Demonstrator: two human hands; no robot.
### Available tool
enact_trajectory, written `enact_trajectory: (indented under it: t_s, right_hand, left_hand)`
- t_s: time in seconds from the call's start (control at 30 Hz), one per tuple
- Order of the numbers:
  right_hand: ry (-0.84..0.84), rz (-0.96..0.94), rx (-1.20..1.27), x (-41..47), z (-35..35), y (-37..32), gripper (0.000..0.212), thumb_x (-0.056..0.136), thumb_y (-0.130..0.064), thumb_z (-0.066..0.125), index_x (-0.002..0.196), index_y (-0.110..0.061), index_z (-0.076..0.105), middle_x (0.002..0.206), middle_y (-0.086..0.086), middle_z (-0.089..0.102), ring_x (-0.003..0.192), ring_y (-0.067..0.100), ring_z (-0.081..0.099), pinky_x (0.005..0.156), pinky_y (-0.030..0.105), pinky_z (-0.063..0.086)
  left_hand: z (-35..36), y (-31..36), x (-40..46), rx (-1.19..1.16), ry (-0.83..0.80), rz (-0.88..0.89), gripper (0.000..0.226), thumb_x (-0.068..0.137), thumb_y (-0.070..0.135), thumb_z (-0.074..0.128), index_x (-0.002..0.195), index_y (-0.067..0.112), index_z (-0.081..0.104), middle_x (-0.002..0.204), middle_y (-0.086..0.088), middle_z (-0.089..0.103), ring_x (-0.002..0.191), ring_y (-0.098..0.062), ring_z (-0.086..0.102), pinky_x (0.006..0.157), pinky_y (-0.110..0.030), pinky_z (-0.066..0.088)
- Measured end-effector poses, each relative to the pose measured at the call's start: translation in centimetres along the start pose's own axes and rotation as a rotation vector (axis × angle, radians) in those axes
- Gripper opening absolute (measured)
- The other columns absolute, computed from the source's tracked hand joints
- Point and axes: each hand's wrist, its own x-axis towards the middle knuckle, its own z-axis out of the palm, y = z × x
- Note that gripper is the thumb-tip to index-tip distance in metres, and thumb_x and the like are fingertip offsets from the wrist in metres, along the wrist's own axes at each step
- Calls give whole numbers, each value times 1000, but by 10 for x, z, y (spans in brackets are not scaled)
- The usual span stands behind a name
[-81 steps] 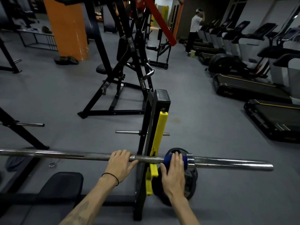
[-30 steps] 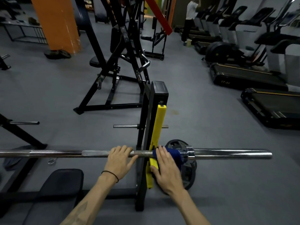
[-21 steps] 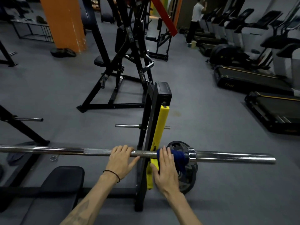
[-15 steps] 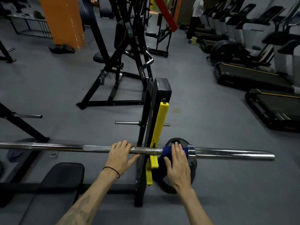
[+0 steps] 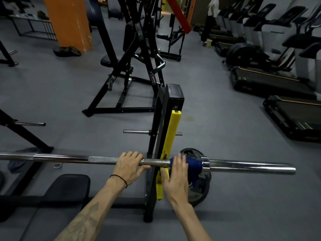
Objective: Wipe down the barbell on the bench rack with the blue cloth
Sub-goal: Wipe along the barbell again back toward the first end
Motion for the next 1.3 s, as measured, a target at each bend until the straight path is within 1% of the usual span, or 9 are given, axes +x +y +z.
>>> enact_trajectory:
  t_s: [0.2,0.33,0.43,0.6,0.73,0.87,1.03,1.2,1.3]
  right_hand:
    - [-59,-225,-238,12,-32,54,79,106,-67,15,163,-13,19,171,3,11,160,17,9,128,31,1]
    - [-28,46,-71,9,-22,17,94,93,-80,-7,162,-16,2,171,1,-8,158,11,-15,124,25,-17]
    - [-159,-133,-134,2,-12,-5,95,95,-80,-6,164,-15,1,170,2,-13,157,10,-20,127,31,-13]
    - [19,-22,-133,8,-26,50,82,104,-70,13,164,-14,14,172,-2,-1,160,14,0,129,36,3]
    - [-45,-59,-107,-1,-4,14,91,102,-75,12,163,-8,11,173,7,0,159,15,-12,128,37,-4]
    - [-82,-288,-262,3,-20,42,78,108,-65,23,164,-11,19,173,4,7,160,16,4,128,34,2]
    - [32,35,-86,4,-11,25,88,102,-73,7,163,-10,11,172,5,-3,158,10,-14,128,35,-7]
    - [-46,-197,-186,-2,-8,26,82,107,-68,17,164,-9,14,173,7,2,160,16,-4,128,34,0]
    - [55,-81,-165,4,-20,51,80,107,-66,14,164,-10,16,173,5,4,160,17,0,128,37,5]
  left_hand:
    - [-16,-10,17,-47,-247,63,66,94,76,12,84,24,51,70,4,59,61,-20,55,61,-34,42]
    - [-36,-11,43,-99,-580,-18,61,94,76,26,85,25,58,73,2,61,69,-21,58,64,-35,41]
    - [-39,-11,48,-170,-652,-67,67,90,81,25,80,24,60,71,4,61,68,-19,57,62,-34,37]
    - [-28,-2,20,-143,-287,-72,78,86,81,-1,87,30,58,79,9,60,71,-15,59,63,-30,38]
    - [-5,10,-6,-80,28,-65,48,98,59,33,101,25,67,86,9,59,76,-16,56,71,-34,45]
    - [-3,17,-13,-65,58,-102,48,98,54,37,115,21,67,93,8,57,81,-15,52,80,-35,47]
    - [-6,20,-16,-72,68,-118,50,97,52,38,118,18,66,98,6,59,90,-17,54,91,-37,47]
    - [-7,24,-20,-130,63,-147,48,96,51,39,121,18,65,110,4,62,104,-18,57,106,-43,43]
    - [-7,24,-22,-141,62,-136,47,97,51,39,121,19,64,112,5,62,105,-18,56,108,-44,42]
